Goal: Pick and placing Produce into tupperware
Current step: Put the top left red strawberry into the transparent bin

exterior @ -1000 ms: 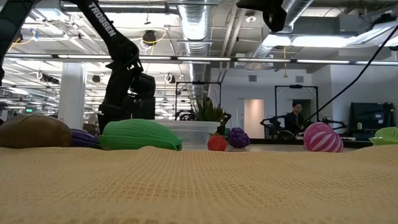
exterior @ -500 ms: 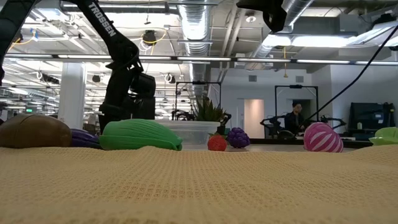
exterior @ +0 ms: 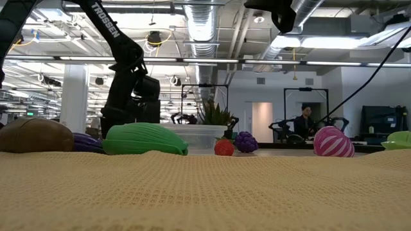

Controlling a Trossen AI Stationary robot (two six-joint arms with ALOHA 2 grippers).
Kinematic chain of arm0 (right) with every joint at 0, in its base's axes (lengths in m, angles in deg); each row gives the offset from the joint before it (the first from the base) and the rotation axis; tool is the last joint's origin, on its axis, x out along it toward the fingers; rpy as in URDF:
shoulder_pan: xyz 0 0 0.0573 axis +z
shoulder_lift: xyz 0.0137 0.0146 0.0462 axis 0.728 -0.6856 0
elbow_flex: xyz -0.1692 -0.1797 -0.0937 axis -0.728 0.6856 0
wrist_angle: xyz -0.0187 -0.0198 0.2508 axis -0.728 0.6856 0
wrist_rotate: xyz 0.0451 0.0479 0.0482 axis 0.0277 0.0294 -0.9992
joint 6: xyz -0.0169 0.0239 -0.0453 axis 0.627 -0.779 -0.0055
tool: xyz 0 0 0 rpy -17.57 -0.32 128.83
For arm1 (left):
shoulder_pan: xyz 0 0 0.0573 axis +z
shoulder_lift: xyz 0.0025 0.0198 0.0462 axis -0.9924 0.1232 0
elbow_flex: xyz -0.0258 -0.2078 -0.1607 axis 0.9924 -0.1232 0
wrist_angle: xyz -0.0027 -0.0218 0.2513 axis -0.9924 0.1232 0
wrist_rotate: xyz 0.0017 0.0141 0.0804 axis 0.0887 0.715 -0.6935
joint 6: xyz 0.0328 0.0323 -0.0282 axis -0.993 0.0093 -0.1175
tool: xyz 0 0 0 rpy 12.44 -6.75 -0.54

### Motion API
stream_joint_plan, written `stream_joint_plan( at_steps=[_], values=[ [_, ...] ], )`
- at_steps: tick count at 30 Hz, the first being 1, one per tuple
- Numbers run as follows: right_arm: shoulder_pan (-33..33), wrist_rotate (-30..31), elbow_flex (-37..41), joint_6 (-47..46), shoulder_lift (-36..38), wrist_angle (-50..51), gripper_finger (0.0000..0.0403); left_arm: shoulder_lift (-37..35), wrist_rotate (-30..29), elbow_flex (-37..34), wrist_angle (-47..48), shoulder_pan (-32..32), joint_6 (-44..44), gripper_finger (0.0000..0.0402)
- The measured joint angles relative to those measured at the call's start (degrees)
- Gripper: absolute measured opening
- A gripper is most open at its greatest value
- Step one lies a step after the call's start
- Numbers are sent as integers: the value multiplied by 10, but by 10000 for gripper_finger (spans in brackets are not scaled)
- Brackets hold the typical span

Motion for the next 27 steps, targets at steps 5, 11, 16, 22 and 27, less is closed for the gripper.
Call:
stream_joint_plan(
  at_steps=[5,11,16,22,27],
  values=[
    [0,0,0,5,0,0,178,0,36,14,26,0,13,143],
    [0,0,0,11,0,0,178,0,100,71,73,0,29,142],
    [0,0,0,15,0,0,177,0,175,129,107,-3,41,142],
    [4,0,0,16,0,0,177,0,244,195,133,-24,46,142],
    [14,0,0,25,0,0,177,0,272,240,146,-55,49,142]
  ],
)
